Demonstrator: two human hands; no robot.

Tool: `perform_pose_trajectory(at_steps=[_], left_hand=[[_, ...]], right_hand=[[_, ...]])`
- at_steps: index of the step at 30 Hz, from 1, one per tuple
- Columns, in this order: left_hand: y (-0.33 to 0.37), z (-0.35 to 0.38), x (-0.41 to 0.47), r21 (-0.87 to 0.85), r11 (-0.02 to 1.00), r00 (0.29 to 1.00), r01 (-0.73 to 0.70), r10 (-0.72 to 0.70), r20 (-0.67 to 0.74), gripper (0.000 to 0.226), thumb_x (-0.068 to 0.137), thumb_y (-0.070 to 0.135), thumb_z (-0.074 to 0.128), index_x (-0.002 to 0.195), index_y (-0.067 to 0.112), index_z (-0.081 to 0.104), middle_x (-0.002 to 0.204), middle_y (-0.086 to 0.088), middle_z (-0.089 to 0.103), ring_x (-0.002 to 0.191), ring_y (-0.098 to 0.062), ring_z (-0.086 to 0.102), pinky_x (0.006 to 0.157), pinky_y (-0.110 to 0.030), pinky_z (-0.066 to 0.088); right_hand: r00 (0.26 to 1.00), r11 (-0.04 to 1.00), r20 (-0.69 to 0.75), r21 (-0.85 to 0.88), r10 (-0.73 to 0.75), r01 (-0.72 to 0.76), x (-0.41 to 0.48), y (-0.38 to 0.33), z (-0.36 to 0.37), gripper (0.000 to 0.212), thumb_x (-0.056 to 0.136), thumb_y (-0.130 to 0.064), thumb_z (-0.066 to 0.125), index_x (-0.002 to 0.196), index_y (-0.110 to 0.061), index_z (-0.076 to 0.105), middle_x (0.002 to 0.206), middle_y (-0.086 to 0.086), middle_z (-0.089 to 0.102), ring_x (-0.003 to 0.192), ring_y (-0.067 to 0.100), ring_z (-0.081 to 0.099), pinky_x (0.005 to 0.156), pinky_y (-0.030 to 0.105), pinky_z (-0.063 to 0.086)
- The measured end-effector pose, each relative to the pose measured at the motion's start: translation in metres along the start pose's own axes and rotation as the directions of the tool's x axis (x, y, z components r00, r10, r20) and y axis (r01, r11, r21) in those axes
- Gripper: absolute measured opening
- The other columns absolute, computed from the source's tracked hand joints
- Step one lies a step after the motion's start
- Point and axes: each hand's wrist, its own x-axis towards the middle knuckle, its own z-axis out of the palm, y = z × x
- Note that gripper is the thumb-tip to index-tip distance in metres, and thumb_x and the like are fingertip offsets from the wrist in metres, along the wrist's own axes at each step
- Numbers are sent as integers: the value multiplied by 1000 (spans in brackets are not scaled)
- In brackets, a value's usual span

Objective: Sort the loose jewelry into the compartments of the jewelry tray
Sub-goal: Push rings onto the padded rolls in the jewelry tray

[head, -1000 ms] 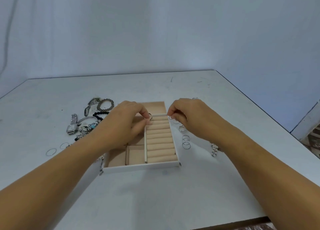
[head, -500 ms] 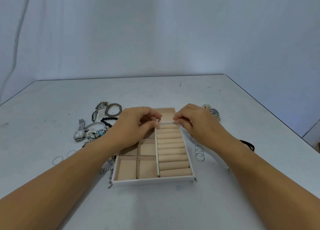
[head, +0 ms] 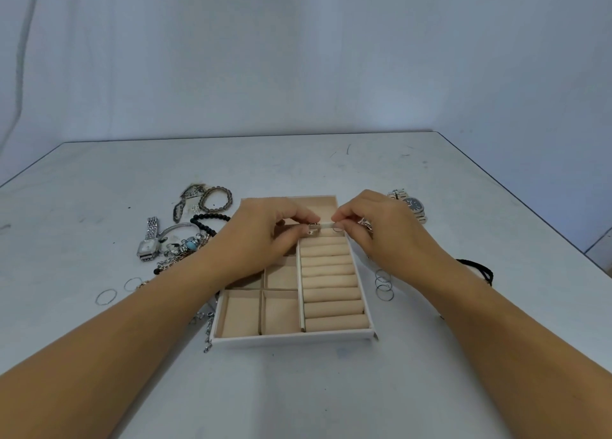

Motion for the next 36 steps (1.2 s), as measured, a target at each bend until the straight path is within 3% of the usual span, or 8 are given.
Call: perform_pose_trajectory(at_steps=[8,12,15,17,22,26,31,36], left_hand=[[1,3,2,182,978,994,-104,98,42,17,86,18,67,101,24,74,88,11,69,78,4,57,76,-2,39],[0,4,3,172,984,999,-47,43,23,13,85,19,67,94,24,75,91,11,67,78,4,56,74,-3,37],[0,2,1,155,988,1000,0,-4,26,12,85,23,67,94,26,75,93,12,63,84,3,56,77,-12,37],[2,-3,-4,164,986,999,26,-33,38,19,88,27,63,105,28,72,101,11,61,88,3,53,79,-12,36],[-6,-29,-34,302,932,977,201,-213,8,49,95,37,46,141,21,41,142,4,38,131,-11,34,102,-20,23],[-11,-31,-59,316,908,959,275,-284,-17,58,95,45,40,146,20,33,152,6,28,138,-9,26,105,-20,19],[-18,-27,-67,213,949,973,232,-228,-42,65,87,56,36,144,25,38,149,18,31,133,9,22,106,-15,17],[-31,-36,-75,227,967,986,115,-138,90,71,81,65,36,143,32,38,151,25,24,137,10,21,109,-20,24]], right_hand=[[1000,1000,8,15,12,-12,-3,0,-1,8,86,-14,64,91,-14,71,89,-1,65,84,12,58,78,29,48],[1000,1000,8,12,19,-19,-3,0,-1,9,86,-15,64,92,-13,71,90,1,65,86,14,58,80,31,48],[1000,1000,4,3,11,-11,-4,-1,1,8,86,-17,65,92,-15,71,89,0,65,88,15,57,80,31,46],[1000,1000,0,3,8,-8,-4,-1,3,8,86,-18,65,91,-17,71,89,-2,65,89,13,56,80,29,45],[1000,1000,-2,-12,-15,15,-3,-1,9,8,86,-20,65,92,-21,71,88,-6,66,88,11,54,80,25,42],[1000,999,-10,-37,-24,24,-1,-2,11,8,86,-21,65,92,-22,71,87,-7,66,87,11,54,80,28,44],[999,998,-42,-58,-33,31,-3,-1,10,6,85,-18,66,90,-19,71,85,-7,66,84,13,54,78,30,44],[999,998,-27,-57,-30,29,-3,0,9,7,86,-18,66,91,-18,71,85,-4,66,85,13,53,78,26,40]])
